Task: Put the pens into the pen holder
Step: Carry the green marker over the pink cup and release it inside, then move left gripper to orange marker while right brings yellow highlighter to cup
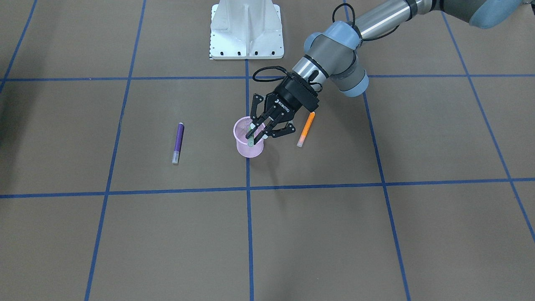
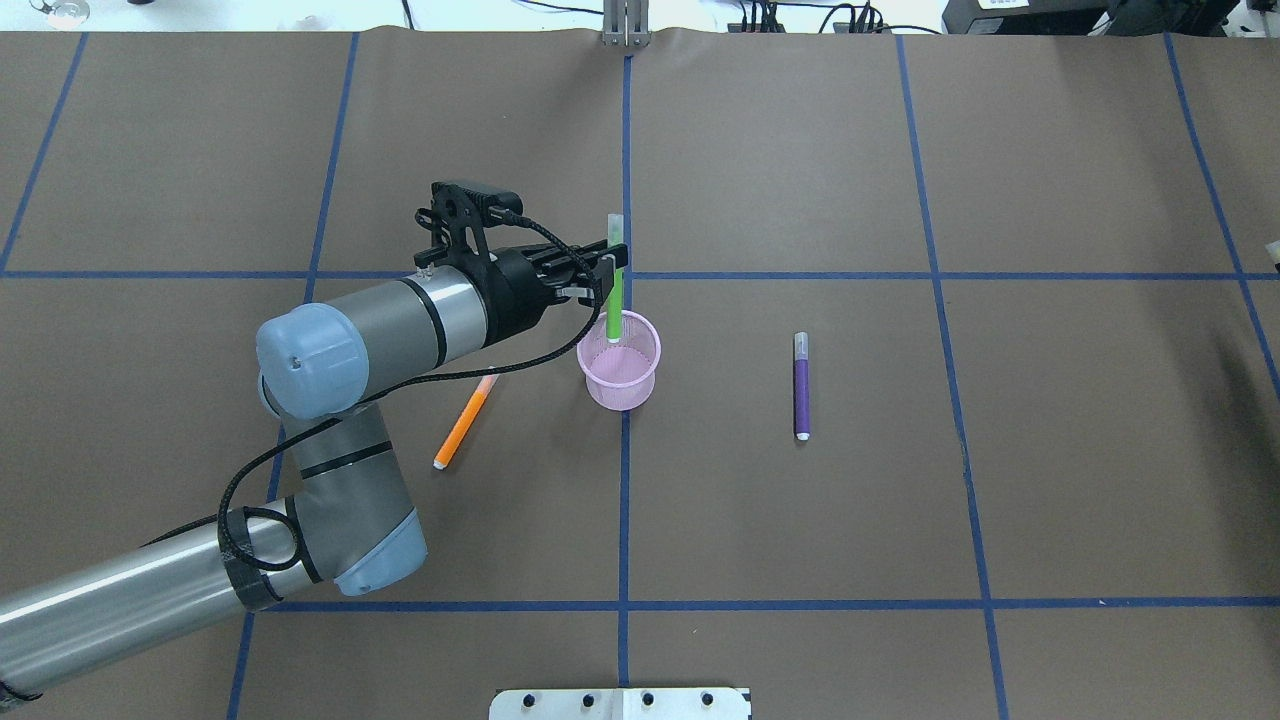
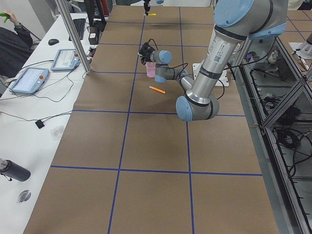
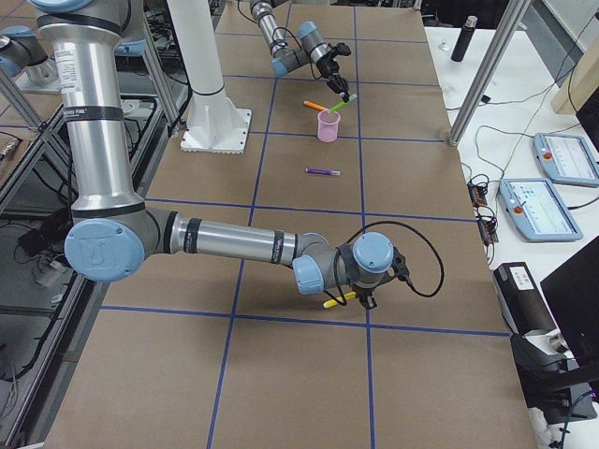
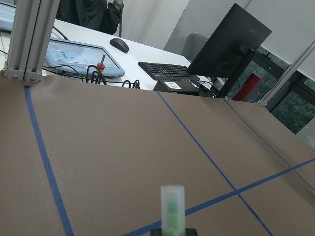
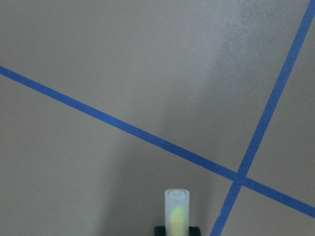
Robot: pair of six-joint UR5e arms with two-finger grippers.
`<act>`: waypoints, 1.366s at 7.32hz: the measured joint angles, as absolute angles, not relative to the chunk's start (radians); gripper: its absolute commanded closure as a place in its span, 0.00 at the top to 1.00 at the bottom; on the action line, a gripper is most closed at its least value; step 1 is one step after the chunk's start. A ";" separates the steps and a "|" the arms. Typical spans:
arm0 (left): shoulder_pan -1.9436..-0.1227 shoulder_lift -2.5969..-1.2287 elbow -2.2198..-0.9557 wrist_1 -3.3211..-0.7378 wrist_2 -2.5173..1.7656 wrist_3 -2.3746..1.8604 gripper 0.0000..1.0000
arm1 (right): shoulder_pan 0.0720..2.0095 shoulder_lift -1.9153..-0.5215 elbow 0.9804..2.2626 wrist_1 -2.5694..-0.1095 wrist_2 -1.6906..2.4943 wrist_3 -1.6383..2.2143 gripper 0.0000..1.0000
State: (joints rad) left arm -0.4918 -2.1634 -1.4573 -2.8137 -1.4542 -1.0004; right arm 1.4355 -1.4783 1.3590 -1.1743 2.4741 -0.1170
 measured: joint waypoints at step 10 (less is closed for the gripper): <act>-0.491 -2.188 -1.465 -2.771 -1.515 -1.063 0.99 | 1.434 -1.407 1.563 -1.165 2.515 0.098 0.00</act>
State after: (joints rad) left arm -0.4913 -2.1879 -1.4650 -2.7714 -1.5146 -1.0630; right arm 1.4336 -1.4071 1.5627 -1.1652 2.5154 0.0976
